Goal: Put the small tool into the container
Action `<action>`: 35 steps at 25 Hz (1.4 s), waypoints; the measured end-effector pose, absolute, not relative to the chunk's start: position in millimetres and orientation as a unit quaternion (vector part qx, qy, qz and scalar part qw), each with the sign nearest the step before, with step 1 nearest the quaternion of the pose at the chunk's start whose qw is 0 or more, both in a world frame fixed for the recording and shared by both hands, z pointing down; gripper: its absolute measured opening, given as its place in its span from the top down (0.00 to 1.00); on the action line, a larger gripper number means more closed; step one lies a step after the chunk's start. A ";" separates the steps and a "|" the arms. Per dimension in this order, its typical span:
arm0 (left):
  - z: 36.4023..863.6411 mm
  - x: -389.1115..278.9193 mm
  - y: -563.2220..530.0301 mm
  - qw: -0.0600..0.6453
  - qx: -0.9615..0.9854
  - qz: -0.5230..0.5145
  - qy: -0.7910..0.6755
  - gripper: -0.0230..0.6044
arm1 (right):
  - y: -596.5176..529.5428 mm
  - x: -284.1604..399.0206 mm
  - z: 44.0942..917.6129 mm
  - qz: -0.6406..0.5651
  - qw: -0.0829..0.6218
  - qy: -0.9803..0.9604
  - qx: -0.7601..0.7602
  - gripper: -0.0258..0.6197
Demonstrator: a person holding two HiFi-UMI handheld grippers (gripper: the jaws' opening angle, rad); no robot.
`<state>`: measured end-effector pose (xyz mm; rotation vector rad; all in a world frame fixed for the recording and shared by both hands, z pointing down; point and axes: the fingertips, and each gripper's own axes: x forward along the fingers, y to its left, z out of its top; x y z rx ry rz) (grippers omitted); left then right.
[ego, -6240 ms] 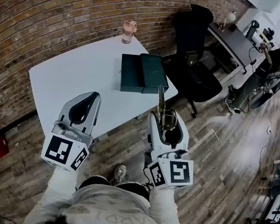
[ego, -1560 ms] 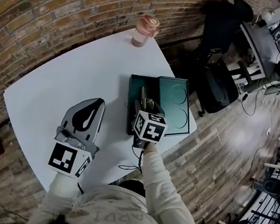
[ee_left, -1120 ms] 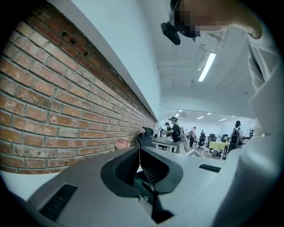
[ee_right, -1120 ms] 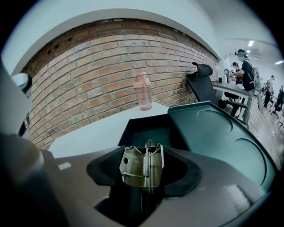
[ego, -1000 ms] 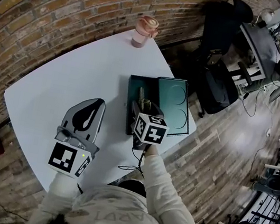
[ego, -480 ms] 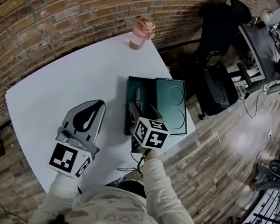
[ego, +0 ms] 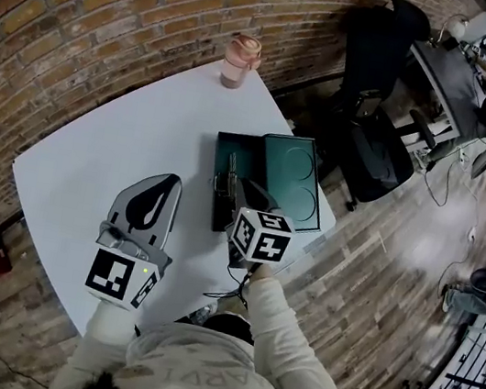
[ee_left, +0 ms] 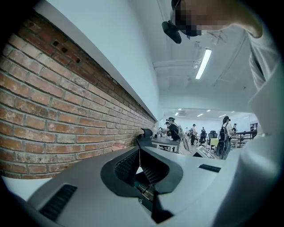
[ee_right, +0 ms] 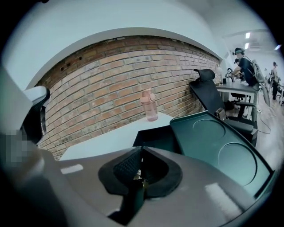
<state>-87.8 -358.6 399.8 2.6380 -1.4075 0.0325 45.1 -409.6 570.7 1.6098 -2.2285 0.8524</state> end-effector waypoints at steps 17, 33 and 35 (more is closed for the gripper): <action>375.8 -45.0 -305.3 0.054 0.883 0.008 -0.466 0.95 | -350.7 77.7 514.3 0.228 0.101 -0.802 0.543 0.95; 351.5 -12.7 -243.3 0.030 0.880 0.001 -0.474 0.95 | -281.7 106.5 460.8 0.165 0.078 -0.825 0.535 0.95; 348.5 -8.1 -235.5 0.027 0.880 0.001 -0.475 0.95 | -273.2 111.2 453.8 0.158 0.073 -0.827 0.535 0.95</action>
